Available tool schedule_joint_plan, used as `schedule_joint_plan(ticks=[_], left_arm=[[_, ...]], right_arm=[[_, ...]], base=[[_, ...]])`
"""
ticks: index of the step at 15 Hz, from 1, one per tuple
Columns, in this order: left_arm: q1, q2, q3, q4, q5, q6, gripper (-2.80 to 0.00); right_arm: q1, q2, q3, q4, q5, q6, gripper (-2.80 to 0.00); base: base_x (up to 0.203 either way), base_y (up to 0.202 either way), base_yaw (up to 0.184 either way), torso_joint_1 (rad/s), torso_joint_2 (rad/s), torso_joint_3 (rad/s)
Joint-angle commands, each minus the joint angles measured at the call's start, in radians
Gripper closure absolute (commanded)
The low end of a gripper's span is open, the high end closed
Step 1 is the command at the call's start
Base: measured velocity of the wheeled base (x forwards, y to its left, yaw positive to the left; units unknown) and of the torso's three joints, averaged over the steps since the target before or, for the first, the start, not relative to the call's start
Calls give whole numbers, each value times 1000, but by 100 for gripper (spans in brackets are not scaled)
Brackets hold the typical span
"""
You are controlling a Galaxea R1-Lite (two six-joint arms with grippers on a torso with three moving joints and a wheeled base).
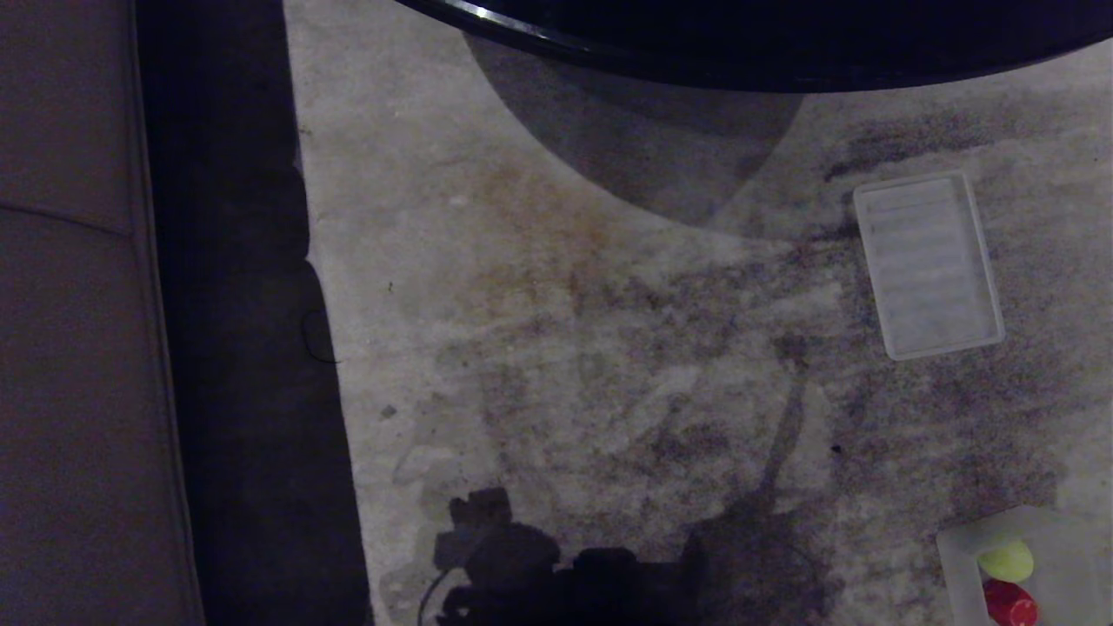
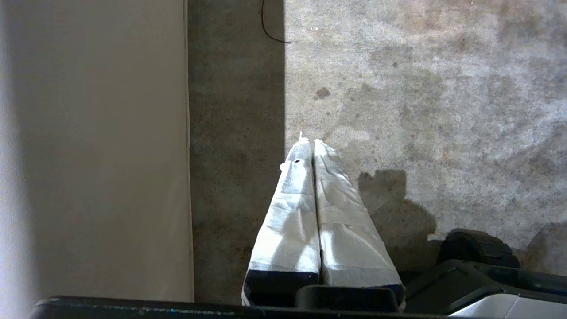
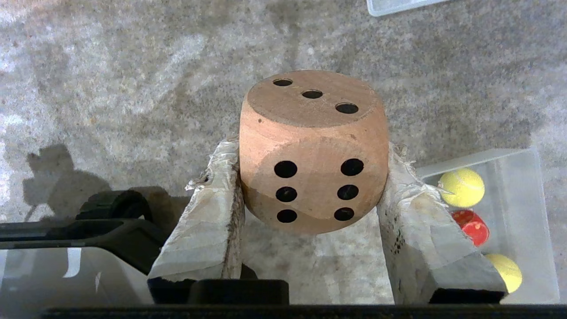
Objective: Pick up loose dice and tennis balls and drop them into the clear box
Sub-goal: Put the toys in the box
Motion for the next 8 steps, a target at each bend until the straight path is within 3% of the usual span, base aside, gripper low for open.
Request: schedule_joint_plan(ticks=[1,5,8], left_arm=[[0,1,2,0,2,-1,0],[0,1,2,0,2,-7,0],[0,1,2,0,2,-12,0]], right_arm=[[0,2,3,0,-1,2,0],[0,2,3,2,-1,2,0],[0,2,3,2,-1,1,0]], base=[[0,0,0,0,0,0],[0,0,0,1,0,7],[0,0,0,3,1,150]])
